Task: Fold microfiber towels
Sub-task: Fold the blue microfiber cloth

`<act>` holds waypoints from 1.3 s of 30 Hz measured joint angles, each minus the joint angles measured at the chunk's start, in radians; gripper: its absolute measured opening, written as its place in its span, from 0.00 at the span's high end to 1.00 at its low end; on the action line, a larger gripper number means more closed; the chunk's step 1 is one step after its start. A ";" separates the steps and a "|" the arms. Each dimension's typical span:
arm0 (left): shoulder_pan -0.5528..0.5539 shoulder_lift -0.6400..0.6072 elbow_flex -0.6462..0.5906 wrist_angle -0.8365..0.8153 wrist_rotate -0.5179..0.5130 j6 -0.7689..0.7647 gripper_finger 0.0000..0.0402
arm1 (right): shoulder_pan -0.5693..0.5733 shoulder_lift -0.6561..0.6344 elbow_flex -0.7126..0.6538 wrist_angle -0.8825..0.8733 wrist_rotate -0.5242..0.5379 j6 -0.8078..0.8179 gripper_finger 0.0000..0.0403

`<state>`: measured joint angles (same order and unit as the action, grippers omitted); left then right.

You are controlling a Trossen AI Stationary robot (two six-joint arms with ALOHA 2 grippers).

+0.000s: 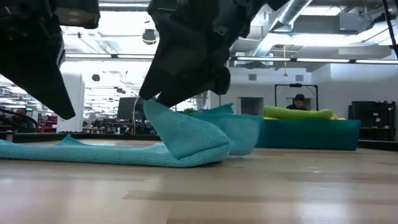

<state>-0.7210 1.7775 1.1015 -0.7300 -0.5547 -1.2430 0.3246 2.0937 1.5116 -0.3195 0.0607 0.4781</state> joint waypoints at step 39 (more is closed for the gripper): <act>-0.020 -0.001 0.001 -0.068 0.019 -0.065 1.00 | 0.108 -0.386 -0.546 -0.021 0.126 -0.366 0.47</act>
<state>-0.7406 1.7767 1.1023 -0.7980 -0.5357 -1.3078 0.4324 1.7080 0.9653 -0.3402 0.1871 0.1123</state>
